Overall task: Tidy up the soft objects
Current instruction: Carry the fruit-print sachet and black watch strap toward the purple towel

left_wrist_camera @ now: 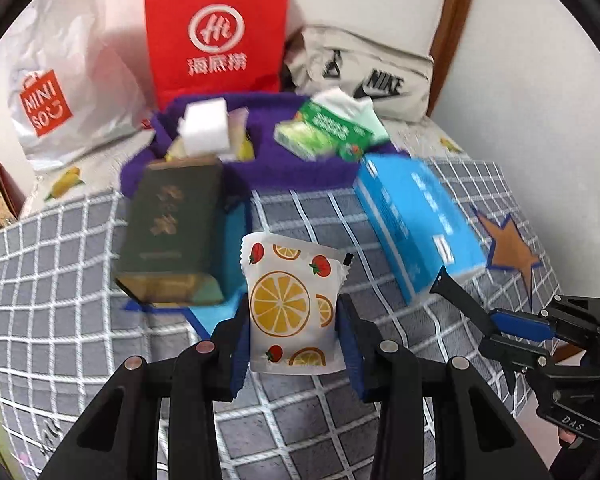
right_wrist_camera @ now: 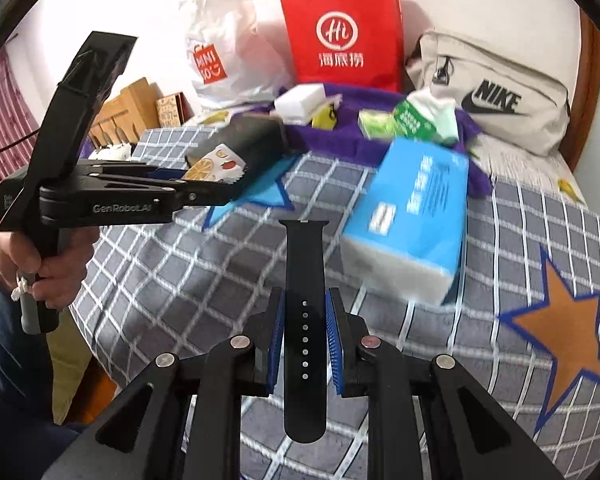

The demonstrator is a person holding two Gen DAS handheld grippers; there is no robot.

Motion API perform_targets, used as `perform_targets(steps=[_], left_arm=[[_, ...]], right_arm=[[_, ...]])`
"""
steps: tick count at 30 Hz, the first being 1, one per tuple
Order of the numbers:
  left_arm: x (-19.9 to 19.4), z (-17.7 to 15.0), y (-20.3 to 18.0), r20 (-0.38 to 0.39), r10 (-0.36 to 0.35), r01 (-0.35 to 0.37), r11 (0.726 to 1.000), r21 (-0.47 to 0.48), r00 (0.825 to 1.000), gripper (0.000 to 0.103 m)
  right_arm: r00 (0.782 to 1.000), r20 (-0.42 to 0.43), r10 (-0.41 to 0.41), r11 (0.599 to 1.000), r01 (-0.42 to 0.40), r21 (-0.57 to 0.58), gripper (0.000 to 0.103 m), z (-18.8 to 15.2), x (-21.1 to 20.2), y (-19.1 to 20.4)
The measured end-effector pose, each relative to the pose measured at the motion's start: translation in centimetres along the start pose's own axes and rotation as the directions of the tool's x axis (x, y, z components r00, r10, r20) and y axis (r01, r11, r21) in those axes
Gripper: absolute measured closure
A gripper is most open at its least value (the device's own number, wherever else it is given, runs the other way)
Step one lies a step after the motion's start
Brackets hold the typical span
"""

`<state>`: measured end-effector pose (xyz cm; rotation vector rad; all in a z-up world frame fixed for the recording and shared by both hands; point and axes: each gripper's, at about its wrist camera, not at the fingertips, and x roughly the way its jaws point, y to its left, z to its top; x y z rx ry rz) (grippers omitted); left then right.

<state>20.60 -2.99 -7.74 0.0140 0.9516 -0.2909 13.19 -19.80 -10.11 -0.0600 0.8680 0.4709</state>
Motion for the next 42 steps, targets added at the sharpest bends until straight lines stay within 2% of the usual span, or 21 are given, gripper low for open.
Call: perform_targets(steps=[11,19,23,32,38,42], left_arm=[[0.2,5.8,3.2,0.042,0.041,-0.040,0.999,-0.034,0.998,0.065],[1.3,10.4,4.6,0.076,0.033,-0.033,0.999,0.000,0.997,0.065],[2.5,11.9,5.3,0.069,0.011,-0.011,1.000,0.010,0.998,0.065],[4.8,15.6,6.3,0.056,0.029,-0.031,0.999,0.044,0.998,0.065],[6.9,17.4,6.8,0.052,-0.011,0.009,1.000,0.021,0.999,0.065],[8.2,18.5,6.5,0.037,0.014,-0.015,1.000,0.024,0.999,0.065]], right_arm=[[0.997,0.043,-0.068,0.997,0.067,0.026,0.083,7.9,1.0,-2.2],[0.994,0.029,-0.110,0.991,0.107,0.077,0.083,12.9,3.6,-4.3],[0.991,0.019,-0.131,0.987,0.129,0.101,0.083,15.3,5.2,-5.5],[0.985,0.004,-0.172,0.978,0.170,0.122,0.083,18.8,8.5,-7.5],[0.983,-0.021,-0.183,0.975,0.184,0.126,0.083,20.5,11.4,-9.1],[0.982,-0.026,-0.188,0.972,0.190,0.140,0.083,21.7,13.0,-10.2]])
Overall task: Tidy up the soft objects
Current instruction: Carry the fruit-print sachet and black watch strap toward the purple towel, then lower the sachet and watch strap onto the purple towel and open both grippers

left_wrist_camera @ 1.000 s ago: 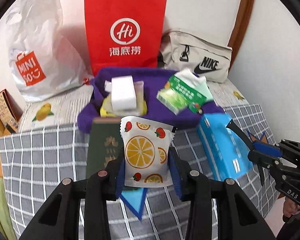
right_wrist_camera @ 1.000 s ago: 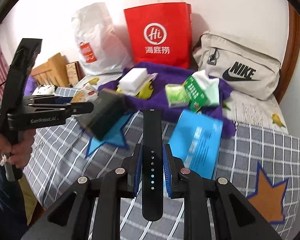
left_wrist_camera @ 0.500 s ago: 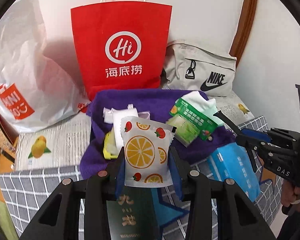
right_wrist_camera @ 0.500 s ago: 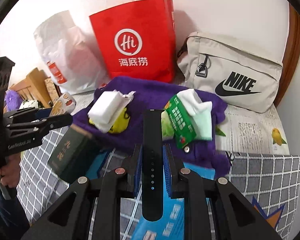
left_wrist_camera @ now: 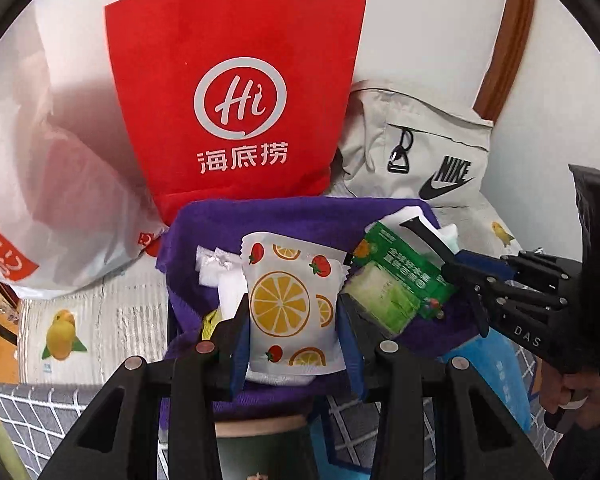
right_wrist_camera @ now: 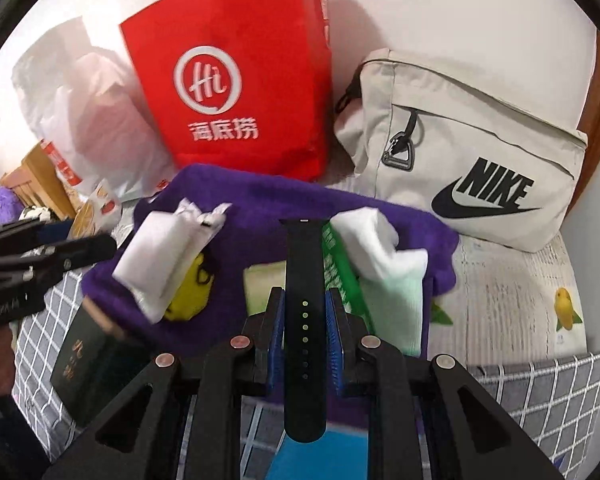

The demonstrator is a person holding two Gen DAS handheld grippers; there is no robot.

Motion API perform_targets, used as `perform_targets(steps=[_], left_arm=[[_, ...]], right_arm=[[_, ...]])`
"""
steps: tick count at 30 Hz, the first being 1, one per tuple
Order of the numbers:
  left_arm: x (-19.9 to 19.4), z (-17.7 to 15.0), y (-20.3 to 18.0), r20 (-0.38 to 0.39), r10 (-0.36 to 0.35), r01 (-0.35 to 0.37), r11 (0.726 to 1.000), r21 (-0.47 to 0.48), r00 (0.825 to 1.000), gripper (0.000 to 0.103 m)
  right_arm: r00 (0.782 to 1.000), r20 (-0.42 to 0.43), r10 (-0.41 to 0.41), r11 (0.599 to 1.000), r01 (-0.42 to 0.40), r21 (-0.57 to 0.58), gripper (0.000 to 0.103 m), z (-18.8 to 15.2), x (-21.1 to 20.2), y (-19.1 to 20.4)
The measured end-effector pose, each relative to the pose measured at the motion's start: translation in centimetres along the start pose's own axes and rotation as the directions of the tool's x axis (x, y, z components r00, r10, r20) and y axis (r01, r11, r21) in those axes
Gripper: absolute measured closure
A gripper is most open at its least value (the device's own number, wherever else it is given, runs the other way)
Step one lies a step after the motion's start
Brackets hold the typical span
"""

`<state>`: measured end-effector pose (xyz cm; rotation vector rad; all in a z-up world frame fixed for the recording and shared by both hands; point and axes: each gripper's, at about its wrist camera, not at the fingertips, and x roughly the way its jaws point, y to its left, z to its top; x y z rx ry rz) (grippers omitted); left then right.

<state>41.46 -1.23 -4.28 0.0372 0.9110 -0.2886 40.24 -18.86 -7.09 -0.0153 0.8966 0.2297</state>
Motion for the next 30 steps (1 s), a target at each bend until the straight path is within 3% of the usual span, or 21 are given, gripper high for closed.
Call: perform_targets(steps=[24,30], left_arm=[[2.5,1.4,-0.4,-0.005,0.026,-0.026,1.000,-0.014,1.000,0.065],[3.0,1.6,-0.1,-0.009,0.038,-0.039,0.999,-0.031,0.999,0.065]], right_arm=[[0.999,0.026,0.039,0.999,-0.040,0.017,0.083,2.7,3.3,-1.7],[0.999,-0.003,0.044,0.999,-0.044,0.007,0.083,2.7,4.4,-1.8]])
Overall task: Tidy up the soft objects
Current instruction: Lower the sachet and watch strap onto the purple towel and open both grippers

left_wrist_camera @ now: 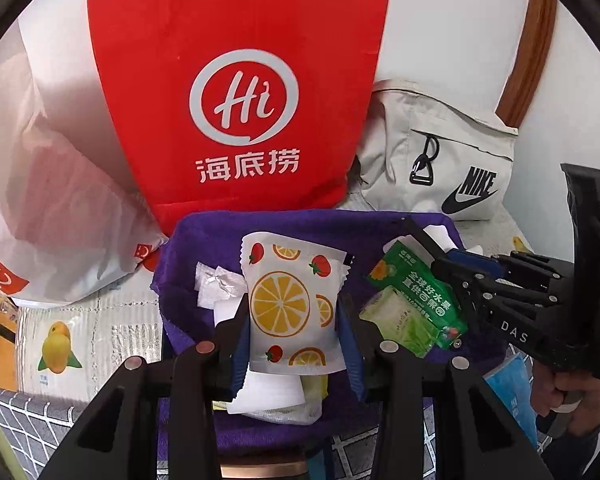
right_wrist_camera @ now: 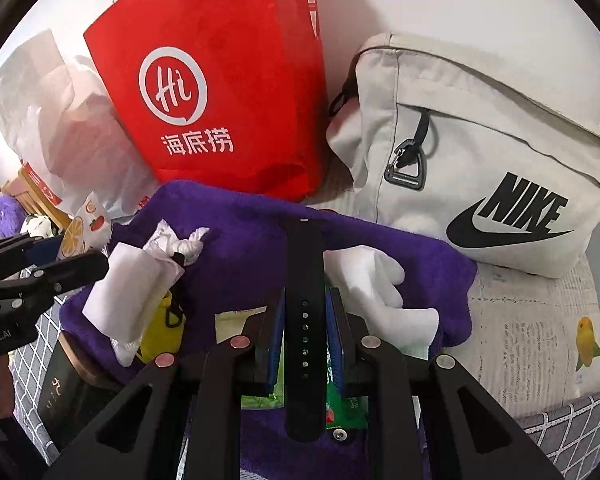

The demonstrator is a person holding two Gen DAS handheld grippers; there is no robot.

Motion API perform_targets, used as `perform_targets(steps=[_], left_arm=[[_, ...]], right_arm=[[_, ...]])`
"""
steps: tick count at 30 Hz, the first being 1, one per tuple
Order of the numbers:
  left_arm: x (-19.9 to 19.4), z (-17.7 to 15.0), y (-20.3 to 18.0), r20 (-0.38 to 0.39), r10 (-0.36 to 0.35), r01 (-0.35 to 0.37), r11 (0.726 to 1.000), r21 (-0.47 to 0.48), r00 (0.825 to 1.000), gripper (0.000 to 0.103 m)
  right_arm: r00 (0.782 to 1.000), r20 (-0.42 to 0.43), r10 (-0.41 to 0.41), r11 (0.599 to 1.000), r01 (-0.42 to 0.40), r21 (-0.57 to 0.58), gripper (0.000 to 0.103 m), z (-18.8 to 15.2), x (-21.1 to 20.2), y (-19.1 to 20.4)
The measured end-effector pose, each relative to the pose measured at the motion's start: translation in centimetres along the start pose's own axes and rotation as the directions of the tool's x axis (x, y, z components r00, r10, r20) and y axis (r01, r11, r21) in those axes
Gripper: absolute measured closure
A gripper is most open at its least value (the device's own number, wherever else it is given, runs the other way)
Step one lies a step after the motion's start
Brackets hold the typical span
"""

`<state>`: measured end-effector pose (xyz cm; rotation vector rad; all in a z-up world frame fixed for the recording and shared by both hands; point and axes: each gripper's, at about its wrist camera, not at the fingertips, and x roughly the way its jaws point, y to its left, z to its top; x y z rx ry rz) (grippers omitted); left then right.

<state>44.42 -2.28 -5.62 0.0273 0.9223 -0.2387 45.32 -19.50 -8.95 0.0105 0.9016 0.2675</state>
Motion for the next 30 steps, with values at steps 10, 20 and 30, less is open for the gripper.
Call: perform_targets(steps=[10,20,30], left_arm=[[2.9,-0.3,0.7,-0.074,-0.012,0.010,1.000,-0.023,0.997,0.065],[4.5,-0.6,0.9,-0.112,0.000,-0.002,1.000,-0.020,0.994,0.063],[3.8,-0.4,0.2,-0.113,-0.033,0.033,0.999,-0.003,0.993,0.036]], right_arm=[[0.996,-0.086,-0.007,1.000,0.006,-0.020,0.082,-0.7,2.2,0.3],[0.989,-0.147,-0.007,0.999,0.001,-0.045,0.082,-1.4,3.7,0.6],[0.992,-0.125,0.001,0.999,-0.008,-0.054,0.053,-1.1,2.8,1.2]])
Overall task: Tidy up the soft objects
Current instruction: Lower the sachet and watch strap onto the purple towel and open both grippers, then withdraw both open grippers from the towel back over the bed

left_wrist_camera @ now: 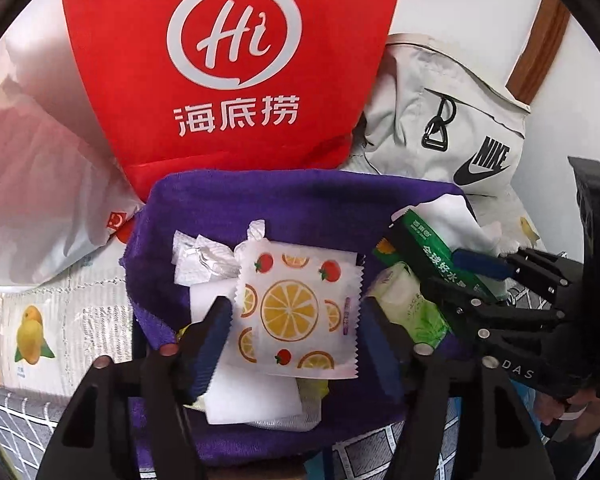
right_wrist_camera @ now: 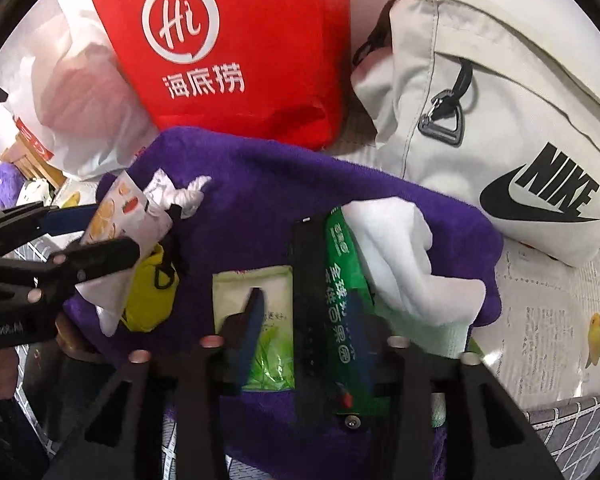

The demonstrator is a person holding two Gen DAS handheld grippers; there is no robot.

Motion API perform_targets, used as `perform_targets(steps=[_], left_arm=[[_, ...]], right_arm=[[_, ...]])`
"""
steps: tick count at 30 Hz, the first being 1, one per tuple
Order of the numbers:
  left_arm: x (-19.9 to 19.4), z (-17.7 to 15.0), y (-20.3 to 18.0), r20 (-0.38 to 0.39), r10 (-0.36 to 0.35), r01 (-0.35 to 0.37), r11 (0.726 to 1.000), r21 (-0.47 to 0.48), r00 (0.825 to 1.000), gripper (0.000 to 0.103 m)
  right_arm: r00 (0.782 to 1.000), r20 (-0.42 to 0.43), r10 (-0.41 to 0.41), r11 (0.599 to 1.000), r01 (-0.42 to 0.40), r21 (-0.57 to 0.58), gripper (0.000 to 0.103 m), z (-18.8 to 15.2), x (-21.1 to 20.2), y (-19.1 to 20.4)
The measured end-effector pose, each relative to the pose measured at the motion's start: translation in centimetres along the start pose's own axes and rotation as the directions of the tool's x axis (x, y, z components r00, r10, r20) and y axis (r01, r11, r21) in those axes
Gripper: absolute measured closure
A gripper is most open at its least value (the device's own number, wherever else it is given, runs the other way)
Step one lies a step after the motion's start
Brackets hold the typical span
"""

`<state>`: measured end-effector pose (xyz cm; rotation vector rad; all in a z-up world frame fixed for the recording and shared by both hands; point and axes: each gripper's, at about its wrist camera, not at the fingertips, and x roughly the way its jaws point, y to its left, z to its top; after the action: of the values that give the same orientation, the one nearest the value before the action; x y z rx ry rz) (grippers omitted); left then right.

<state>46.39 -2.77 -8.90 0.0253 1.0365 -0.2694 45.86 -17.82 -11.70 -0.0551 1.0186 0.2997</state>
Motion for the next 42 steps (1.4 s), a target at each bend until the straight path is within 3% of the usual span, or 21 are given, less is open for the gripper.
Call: perform_targets(steps=[6,9,12,14,17,21,28,37,42], left_arm=[[-1.2,0.1,0.0,-0.003,0.031,-0.031,0.999,-0.015,1.000,0.032],[-2.6,0.0,-0.2,0.021,0.061,-0.061,0.998,-0.004,0.998,0.023],[-4.1,0.0,-0.8,0.046,0.080,-0.081,0.997,0.005,0.996,0.019],[-5.0,0.0,-1.1,0.039,0.089,-0.088,0.996,-0.004,0.995,0.018],[-6.5,-0.5,-1.9,0.038,0.115,-0.115,0.993,0.009,0.993,0.018],[-9.4,-1.9,-3.2,0.064,0.153,-0.155,0.987,0.033,0.986,0.018],[-15.2,-5.3,-4.7,0.137,0.140,-0.144,0.989,0.022,0.981,0.012],[-19.8,-11.9,-6.3,0.151,0.143,-0.145,0.989,0.003,0.978,0.012],[-21.1,-15.0,-7.0,0.151,0.185,-0.183,0.983,-0.028,0.971,0.012]], right_arm=[[1.000,0.010,-0.020,1.000,0.020,0.009,0.045,0.4,-0.8,0.1],[0.998,0.012,-0.057,0.998,0.057,0.025,0.037,0.3,-1.7,0.0],[0.997,0.001,-0.073,0.996,0.073,0.045,0.036,-0.1,-3.2,-0.2],[0.996,0.008,-0.090,0.995,0.090,0.045,0.034,-0.6,-4.7,-0.1],[0.992,0.029,-0.124,0.991,0.122,0.057,0.019,-1.7,-7.1,0.2],[0.991,0.053,-0.121,0.991,0.117,0.071,0.018,-3.4,-9.9,0.9],[0.989,0.090,-0.119,0.992,0.114,0.059,0.011,-6.6,-14.2,3.7],[0.978,0.160,-0.132,0.991,0.128,0.036,0.002,-12.1,-20.3,5.7],[0.975,0.190,-0.119,0.993,0.114,0.038,0.000,-15.4,-22.6,6.5]])
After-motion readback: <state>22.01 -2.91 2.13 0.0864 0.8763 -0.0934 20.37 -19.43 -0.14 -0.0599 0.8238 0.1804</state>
